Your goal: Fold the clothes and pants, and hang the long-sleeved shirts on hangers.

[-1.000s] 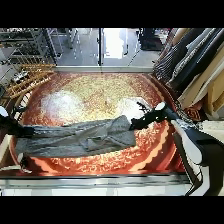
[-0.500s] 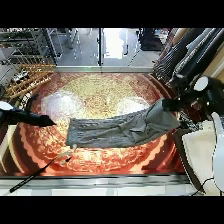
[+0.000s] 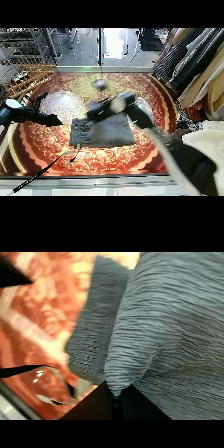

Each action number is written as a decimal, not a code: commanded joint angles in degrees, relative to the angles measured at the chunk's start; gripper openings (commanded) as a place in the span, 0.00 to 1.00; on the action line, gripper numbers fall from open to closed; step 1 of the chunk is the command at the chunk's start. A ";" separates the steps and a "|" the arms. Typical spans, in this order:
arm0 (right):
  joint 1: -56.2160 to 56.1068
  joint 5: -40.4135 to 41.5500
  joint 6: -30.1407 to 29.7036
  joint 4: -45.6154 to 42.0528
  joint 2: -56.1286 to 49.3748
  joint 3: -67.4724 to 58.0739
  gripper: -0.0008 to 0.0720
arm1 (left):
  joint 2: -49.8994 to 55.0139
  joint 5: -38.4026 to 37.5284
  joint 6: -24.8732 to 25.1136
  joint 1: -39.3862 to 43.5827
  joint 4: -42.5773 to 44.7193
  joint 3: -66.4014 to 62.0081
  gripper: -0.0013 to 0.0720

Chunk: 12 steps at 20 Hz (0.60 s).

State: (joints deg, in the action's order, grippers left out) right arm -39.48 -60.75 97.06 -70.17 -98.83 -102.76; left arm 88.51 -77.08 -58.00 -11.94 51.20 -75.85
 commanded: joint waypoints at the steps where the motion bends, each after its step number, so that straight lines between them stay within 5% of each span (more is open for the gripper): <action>1: -10.71 13.07 -3.76 8.98 -13.11 -2.40 0.08 | -1.60 -0.33 -5.09 -0.33 9.81 0.02 0.04; 3: -10.45 10.56 -7.06 12.41 -17.55 -6.93 0.44 | -2.73 -0.96 -5.07 -0.31 10.49 0.02 0.04; 5: -6.91 2.86 -7.30 6.54 -16.59 -10.86 0.53 | -3.74 -1.22 -5.05 -0.24 10.27 0.02 0.04; 7: 0.13 -6.54 -7.41 0.81 -12.33 -12.85 0.75 | -4.44 -1.16 -4.48 -0.09 9.25 0.02 0.04; 12: 24.79 -21.22 -9.94 5.22 -0.24 -2.99 0.75 | -4.26 -0.59 -1.70 5.90 6.19 0.02 0.04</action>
State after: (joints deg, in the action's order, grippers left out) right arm -26.52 -71.94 89.36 -67.42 -104.44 -110.59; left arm 84.42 -78.04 -60.90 -9.26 58.30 -75.85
